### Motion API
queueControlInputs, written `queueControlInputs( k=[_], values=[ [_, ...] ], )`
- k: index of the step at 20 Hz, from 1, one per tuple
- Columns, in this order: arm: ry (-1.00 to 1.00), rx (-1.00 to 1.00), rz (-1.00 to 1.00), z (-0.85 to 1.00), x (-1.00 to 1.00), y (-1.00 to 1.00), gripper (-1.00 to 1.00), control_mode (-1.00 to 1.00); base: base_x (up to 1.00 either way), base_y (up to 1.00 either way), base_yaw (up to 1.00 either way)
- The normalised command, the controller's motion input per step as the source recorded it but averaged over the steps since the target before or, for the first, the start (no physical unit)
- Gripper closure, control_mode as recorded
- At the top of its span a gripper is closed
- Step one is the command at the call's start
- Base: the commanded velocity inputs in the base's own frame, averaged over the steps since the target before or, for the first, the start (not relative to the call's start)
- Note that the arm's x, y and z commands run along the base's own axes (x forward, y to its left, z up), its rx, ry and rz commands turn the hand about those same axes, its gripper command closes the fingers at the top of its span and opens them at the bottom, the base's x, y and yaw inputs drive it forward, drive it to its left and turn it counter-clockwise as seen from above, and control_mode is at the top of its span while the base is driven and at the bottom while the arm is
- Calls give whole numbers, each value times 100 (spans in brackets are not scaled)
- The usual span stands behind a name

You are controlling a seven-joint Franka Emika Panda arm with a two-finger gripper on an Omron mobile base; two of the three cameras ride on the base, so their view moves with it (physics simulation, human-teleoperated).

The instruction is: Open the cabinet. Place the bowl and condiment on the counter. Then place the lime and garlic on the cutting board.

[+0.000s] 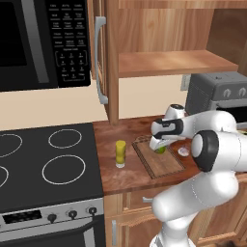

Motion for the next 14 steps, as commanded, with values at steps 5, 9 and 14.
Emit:
queueControlInputs(
  k=[5, 9, 14],
  values=[
    [-3, 0, 0, 6, -4, 0, -100, -100, 0, 0, 0],
    [-2, 1, -1, 39, -50, -5, -100, -100, 0, 0, 0],
    [0, 4, -8, 28, -81, -30, -100, -100, 0, 0, 0]
  ],
)
